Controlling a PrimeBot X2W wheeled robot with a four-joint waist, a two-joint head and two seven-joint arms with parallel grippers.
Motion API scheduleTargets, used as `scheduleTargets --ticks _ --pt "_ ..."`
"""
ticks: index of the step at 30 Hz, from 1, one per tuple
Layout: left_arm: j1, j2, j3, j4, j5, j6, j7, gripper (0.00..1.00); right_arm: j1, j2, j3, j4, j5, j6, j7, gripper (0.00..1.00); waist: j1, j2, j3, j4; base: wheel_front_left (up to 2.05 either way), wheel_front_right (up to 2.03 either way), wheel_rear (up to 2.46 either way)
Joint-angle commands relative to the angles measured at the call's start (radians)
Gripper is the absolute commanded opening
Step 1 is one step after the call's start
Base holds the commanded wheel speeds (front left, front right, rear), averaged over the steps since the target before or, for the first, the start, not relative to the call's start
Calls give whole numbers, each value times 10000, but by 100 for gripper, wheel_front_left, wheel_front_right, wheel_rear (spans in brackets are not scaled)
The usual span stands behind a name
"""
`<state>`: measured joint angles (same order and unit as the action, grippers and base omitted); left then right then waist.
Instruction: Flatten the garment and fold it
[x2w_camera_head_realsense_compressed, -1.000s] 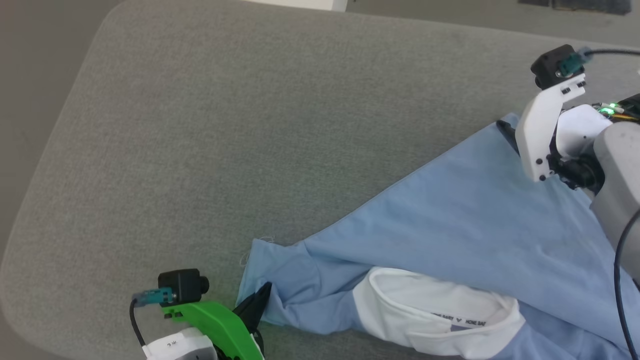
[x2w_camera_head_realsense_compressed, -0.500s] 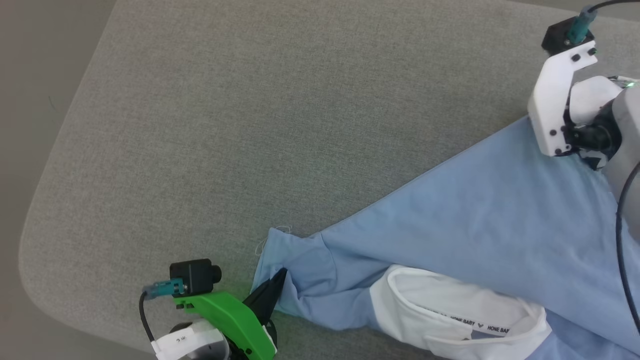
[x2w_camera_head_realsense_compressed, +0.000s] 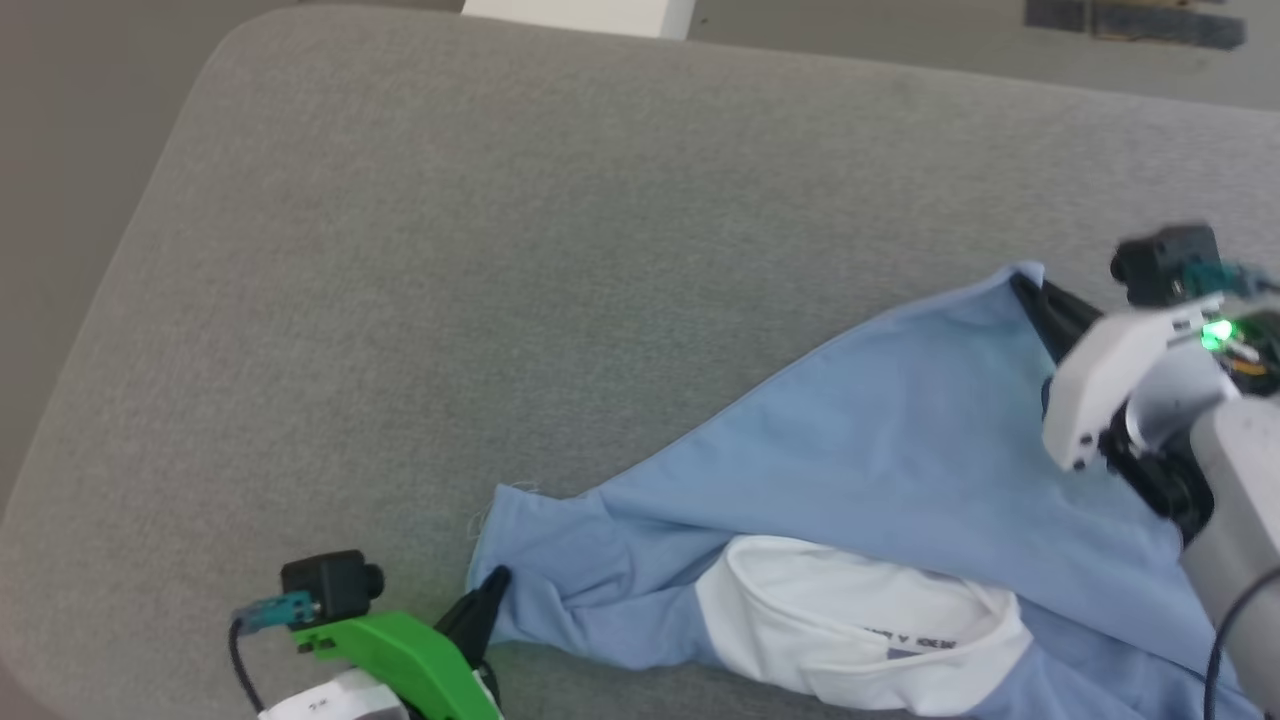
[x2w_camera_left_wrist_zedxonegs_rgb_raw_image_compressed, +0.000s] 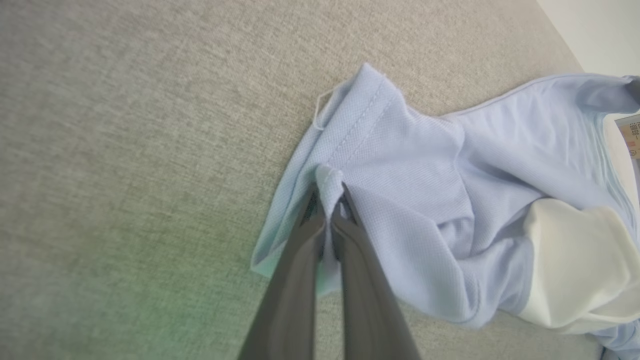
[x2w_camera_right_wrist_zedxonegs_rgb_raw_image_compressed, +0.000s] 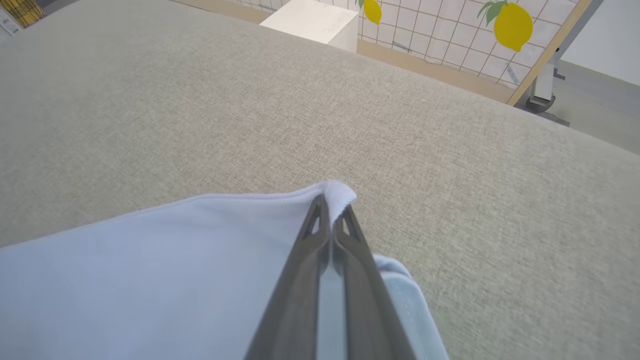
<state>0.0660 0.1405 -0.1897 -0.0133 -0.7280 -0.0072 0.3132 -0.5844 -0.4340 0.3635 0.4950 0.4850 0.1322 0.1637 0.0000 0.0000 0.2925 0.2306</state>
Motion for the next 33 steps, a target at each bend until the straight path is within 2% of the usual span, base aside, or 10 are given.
scheduleTargets --ticks 1,4,9,17,22,26,33 --pt "147 143 114 -73 88 87 -149 0 434 41 -242 -215 -2 -15 -385 0 0 0 -727 -732 0 0 0" --pt "244 237 322 -317 231 175 -504 0 1350 148 -789 -875 -33 -15 -915 0 0 0 -1092 -1166 0 0 0" --pt "74 503 630 -858 518 205 -988 0 2550 134 -1740 -2193 -222 -15 -865 0 0 0 -1563 -1781 0 0 0" --pt "-1375 1094 1197 -2096 639 36 -1194 0 3197 -170 -3159 -4900 -722 -15 746 0 0 0 -2154 -2514 0 0 0" --pt "-2978 1308 1367 -2589 483 -89 -1013 0 2756 -551 -3607 -6430 -983 -15 2070 0 0 0 -2355 -2791 0 0 0" --pt "-4425 1362 1355 -2699 175 -179 -644 0 1933 -988 -3619 -7112 -1021 -15 3050 0 0 0 -2399 -2956 0 0 0" --pt "-7169 1318 1225 -2164 -221 -238 -84 0 -263 -1460 -3335 -6992 -1040 -15 4296 0 0 0 -2268 -3248 0 0 0"
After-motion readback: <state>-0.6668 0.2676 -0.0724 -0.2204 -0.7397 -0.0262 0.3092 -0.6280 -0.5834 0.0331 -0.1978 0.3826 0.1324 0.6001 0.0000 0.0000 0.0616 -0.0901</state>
